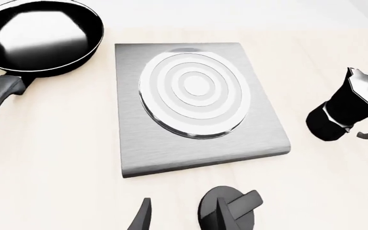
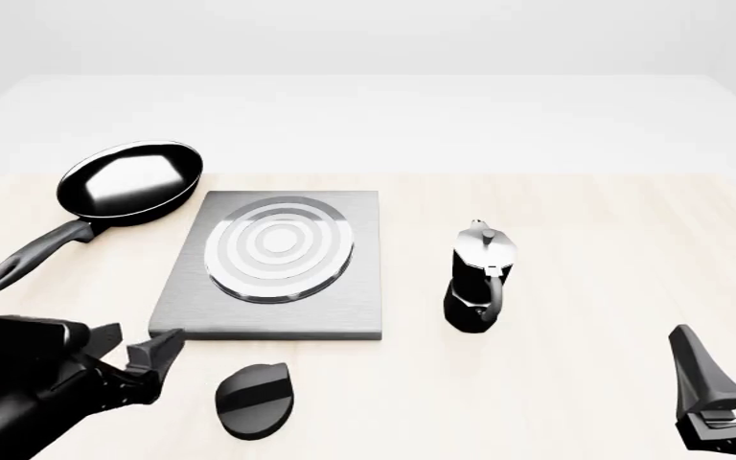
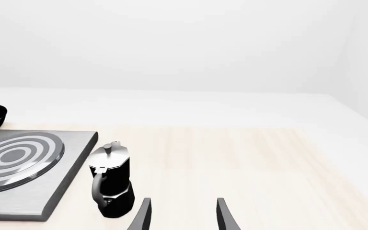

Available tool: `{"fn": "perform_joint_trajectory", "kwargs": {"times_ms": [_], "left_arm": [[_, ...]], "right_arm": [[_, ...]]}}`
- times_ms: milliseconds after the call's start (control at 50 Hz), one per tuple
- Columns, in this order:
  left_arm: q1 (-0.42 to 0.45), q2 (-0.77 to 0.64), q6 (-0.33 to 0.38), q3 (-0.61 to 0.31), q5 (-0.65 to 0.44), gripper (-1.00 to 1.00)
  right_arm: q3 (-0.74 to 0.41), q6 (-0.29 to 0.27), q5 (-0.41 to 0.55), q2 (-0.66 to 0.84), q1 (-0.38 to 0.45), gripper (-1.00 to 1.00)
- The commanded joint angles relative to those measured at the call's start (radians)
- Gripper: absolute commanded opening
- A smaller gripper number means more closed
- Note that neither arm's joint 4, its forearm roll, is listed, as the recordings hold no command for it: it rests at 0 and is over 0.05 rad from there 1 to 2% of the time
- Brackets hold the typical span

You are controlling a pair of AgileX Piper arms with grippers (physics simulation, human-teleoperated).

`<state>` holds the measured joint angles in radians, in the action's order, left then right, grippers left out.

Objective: Turn on the stove.

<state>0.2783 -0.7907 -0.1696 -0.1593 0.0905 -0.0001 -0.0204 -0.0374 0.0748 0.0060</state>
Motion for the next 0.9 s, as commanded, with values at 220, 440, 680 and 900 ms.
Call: {"fn": "perform_joint_trajectory", "kwargs": {"times_ms": [220,440,680,900], "left_arm": [[-0.065,0.784,0.093,-0.047,-0.525,1.00],[-0.127,0.790,0.121,-0.069,-0.504,1.00],[-0.188,0.791,0.105,-0.131,-0.501,1.00],[-0.224,0.791,0.091,-0.062,-0.506,1.00]], "right_arm": [[0.000,-0.011,-0.006,0.009,0.011,1.00],[0.000,-0.011,0.001,-0.001,0.013,1.00],[0.000,-0.018,0.005,-0.006,0.013,1.00],[0.000,-0.016,0.000,0.001,0.013,1.00]]}}
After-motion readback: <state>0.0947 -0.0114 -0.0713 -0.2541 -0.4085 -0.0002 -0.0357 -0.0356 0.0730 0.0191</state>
